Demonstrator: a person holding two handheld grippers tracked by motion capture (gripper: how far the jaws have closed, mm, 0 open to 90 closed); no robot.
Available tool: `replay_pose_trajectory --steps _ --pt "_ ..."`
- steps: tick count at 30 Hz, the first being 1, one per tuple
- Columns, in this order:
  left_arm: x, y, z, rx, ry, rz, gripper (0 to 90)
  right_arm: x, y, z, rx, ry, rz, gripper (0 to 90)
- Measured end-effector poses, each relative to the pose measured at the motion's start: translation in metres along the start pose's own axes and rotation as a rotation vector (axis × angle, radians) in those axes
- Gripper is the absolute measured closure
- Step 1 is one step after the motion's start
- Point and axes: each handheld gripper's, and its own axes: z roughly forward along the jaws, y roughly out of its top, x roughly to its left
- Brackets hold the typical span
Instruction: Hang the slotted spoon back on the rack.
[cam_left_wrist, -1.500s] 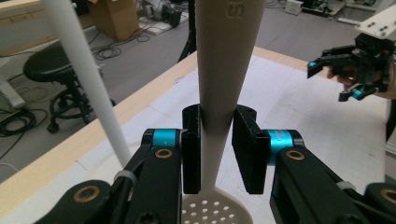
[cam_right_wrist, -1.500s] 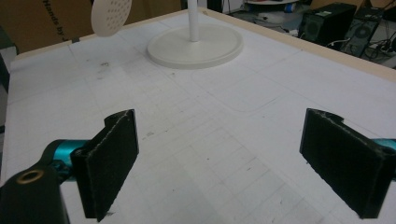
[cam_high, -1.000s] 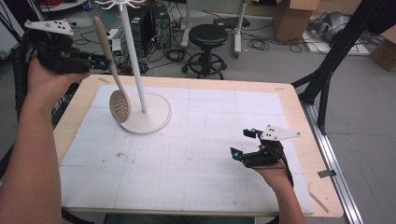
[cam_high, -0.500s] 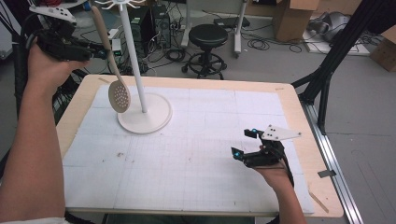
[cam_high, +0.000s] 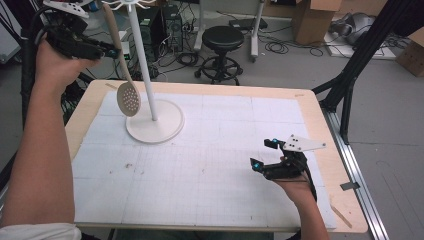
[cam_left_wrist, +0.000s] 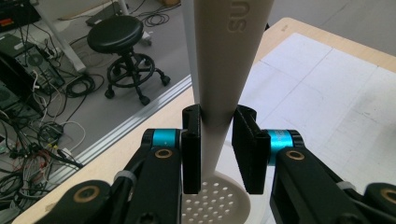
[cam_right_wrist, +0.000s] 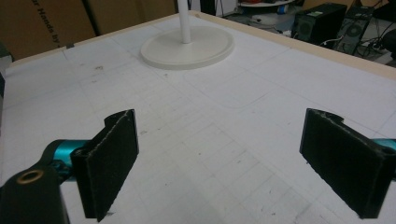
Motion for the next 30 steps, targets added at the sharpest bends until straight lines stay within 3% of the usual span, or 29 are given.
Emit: replay_pose_trajectory --steps 11,22,30 --pt "-0.003 0.006 0.009 0.028 0.022 0.005 73.8 -0.001 -0.001 -0.002 0.001 -0.003 0.002 10.7" --pt "-0.007 0.01 0.017 0.035 0.017 -0.001 73.8 0.0 0.0 -0.002 0.001 -0.003 -0.001 10.8" --pt "-0.001 0.013 0.013 0.056 0.075 -0.009 73.8 0.0 -0.001 -0.002 0.003 -0.003 0.003 10.8"
